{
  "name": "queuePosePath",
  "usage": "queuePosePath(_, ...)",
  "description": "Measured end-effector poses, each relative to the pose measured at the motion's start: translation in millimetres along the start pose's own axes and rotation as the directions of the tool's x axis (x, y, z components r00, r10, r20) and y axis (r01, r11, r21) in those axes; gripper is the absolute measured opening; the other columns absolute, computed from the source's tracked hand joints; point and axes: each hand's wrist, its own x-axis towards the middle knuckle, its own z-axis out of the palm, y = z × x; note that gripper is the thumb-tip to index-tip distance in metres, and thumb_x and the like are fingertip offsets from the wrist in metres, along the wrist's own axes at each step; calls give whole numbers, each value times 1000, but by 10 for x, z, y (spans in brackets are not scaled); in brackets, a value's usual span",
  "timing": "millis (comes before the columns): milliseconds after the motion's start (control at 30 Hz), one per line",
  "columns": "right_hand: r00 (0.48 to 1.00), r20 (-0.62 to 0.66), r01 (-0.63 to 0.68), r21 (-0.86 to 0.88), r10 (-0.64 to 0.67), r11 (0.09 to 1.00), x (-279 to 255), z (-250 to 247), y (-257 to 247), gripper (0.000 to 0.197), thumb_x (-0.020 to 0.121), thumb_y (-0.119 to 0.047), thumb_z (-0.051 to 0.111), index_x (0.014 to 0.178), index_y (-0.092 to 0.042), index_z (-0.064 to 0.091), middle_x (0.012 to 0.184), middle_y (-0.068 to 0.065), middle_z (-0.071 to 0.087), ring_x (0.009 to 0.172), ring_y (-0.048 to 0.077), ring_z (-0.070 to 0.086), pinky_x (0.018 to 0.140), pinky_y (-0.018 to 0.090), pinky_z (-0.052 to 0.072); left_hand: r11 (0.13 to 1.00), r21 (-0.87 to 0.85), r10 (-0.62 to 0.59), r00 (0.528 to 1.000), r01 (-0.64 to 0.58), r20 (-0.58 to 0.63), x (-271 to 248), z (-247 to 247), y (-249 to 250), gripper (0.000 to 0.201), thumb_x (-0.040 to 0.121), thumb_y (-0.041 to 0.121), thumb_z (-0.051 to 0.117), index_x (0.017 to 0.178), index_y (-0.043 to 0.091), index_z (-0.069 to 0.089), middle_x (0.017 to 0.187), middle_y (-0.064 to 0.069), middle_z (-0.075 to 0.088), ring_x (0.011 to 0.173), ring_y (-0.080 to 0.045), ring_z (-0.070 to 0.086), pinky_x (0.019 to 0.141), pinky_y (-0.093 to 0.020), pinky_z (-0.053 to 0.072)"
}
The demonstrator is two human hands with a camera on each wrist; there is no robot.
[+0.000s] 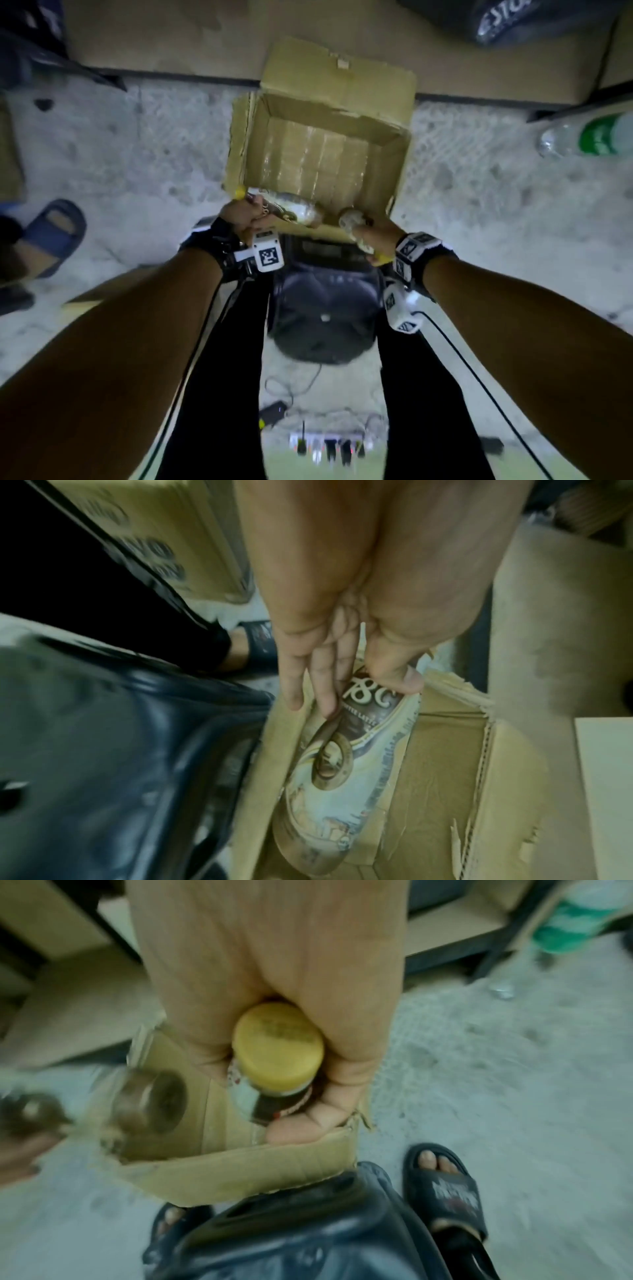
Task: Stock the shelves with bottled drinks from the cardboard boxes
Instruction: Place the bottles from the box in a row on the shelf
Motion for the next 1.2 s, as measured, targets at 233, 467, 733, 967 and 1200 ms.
queuePosePath(233,987,-49,159,203,-152,966,-2030,-170,263,9,90,-17,68,91,-13,61,94,15,60,72,24,58,61,31,47,981,-189,78,967,-32,242,-1744,-253,-109,28,102,24,33,91,12,55,100,-5,65,131,-36,41,101,-44,35)
queuePosePath(467,854,-244,493,101,-459,864,-3278,-277,318,37,78,-27,80,111,-20,65,94,1,70,87,21,67,79,33,53,701,488,613,789,-520,-40,-2941,104,379,26,80,18,67,105,17,60,101,-9,68,96,-28,64,89,-41,52)
queuePosePath(733,479,-520,688,-279,-708,670,-4364,-725,-191,60,74,-25,81,129,-28,58,114,0,59,98,13,61,92,23,50,239,556,835,461,-796,301,-3874,540,1342,45,80,18,72,123,21,58,110,-5,68,101,-25,64,92,-35,50)
queuePosePath(967,148,-799,924,-98,-583,370,-5202,-1108,-608,69,65,-13,85,125,-37,60,97,-9,67,82,9,63,76,21,53,-119,299,827,72,-947,558,-4736,779,2110,51,68,31,72,118,23,64,102,4,56,99,-18,60,93,-32,48)
queuePosePath(1200,-83,-939,973,-149,-334,176,-5740,-1518,-608,27,73,-15,82,97,-18,68,89,0,71,81,13,67,72,27,54,-306,106,721,-158,-946,674,-5445,1550,2679,46,75,10,77,119,15,65,105,-2,58,98,-16,60,93,-33,49)
